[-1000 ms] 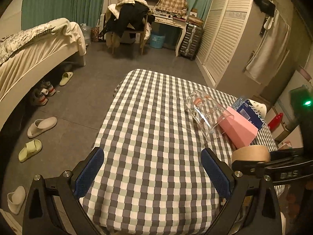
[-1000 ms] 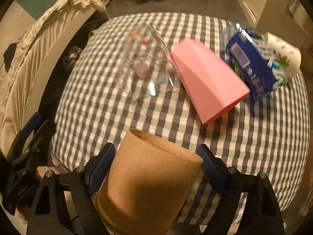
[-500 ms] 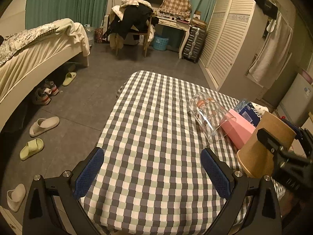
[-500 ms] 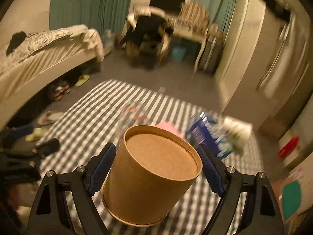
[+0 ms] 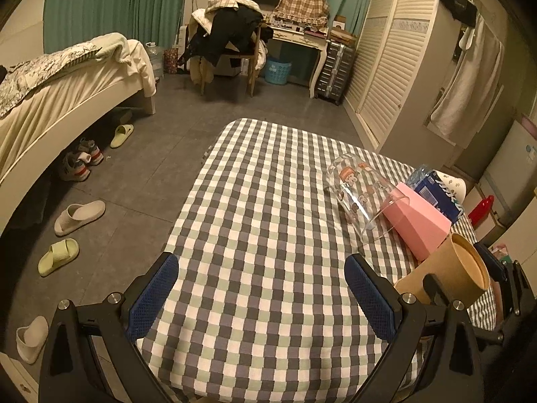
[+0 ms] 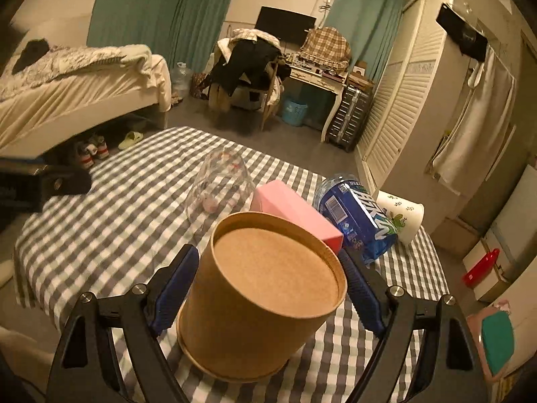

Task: Flip cup upside down
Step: 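Grasp the tan cup with the right gripper while the left gripper releases it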

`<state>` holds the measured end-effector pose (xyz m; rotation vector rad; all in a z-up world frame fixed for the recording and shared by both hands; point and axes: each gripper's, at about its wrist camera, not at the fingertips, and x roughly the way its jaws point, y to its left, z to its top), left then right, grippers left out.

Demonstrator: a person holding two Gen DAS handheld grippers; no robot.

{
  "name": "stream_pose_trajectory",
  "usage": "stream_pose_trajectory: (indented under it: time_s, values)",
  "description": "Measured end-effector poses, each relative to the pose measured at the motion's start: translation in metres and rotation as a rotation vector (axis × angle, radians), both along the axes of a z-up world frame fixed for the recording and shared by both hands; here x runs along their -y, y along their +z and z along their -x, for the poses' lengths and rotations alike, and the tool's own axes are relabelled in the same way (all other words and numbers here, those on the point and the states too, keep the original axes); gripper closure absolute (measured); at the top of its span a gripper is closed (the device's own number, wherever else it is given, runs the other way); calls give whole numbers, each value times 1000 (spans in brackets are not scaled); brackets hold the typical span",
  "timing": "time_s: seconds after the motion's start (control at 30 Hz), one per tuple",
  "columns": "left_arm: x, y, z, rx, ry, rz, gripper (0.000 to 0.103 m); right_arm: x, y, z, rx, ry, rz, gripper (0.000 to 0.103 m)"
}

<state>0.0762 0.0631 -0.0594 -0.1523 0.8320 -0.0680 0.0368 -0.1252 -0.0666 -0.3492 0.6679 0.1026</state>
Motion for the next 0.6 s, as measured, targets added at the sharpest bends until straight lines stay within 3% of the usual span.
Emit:
stream_pose_trajectory:
  time_s: [0.23, 0.37, 0.6]
  values:
    - [9, 0, 1, 2, -24, -6, 1, 9, -2, 1, -72, -1, -80, 19]
    - [10, 0, 1, 1, -23, -4, 1, 16, 3, -1, -66, -23, -149, 6]
    - [8, -2, -1, -5, -12, -2, 1, 23, 0, -14, -111, -31, -236, 10]
